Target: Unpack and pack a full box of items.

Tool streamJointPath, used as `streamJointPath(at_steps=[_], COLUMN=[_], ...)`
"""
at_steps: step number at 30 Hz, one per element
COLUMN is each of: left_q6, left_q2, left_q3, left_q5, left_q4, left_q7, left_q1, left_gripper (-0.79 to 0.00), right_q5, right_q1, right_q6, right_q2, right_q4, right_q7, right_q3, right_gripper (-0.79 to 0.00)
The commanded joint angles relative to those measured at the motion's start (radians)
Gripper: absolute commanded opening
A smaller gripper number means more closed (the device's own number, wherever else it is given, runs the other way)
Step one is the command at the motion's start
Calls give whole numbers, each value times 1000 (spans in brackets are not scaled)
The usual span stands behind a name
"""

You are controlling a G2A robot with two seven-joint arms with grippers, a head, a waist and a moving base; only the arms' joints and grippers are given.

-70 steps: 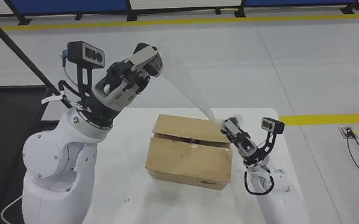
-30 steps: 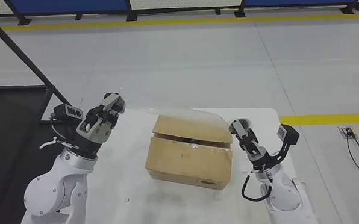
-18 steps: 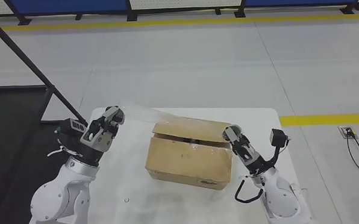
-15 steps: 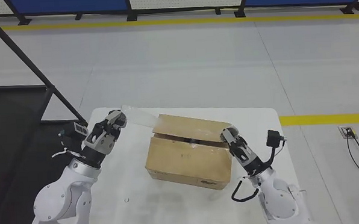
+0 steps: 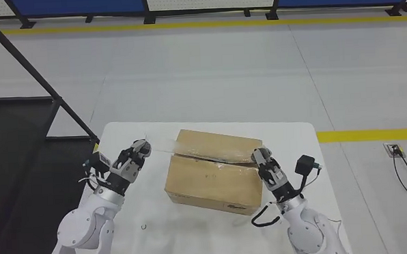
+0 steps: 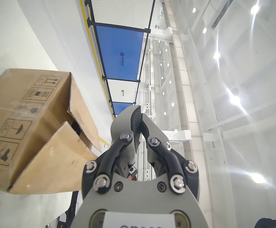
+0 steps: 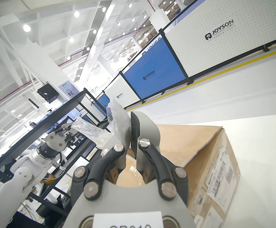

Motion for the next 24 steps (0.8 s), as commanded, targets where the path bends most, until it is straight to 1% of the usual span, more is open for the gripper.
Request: streamJointPath(at_steps=[1, 7, 14, 19, 24], left_q6=[-3, 4, 5, 7, 0], left_q2=[-1, -3, -6, -8, -12], left_q3=[9, 33, 57, 65, 83], left_q5=[9, 21, 28, 20, 13], left_q4=[16, 60, 109, 140, 177], left_q7=[11, 27, 46, 47, 46], left_q1=[-2, -14, -30, -45, -65], left_gripper=[-785, -785, -785, -785, -785], right_q5=[-16, -69, -116, -106, -133], right_q1=[2, 6, 0, 17, 34], right_q6=[-8, -4, 13, 28, 47], right_q2=[0, 3, 3, 3, 4], right_q4=[14, 42, 58, 87, 119], right_q7=[-33, -85, -196, -204, -231], right_q3=[-9, -20, -32, -35, -44], right_gripper=[-785, -785, -785, -785, -785])
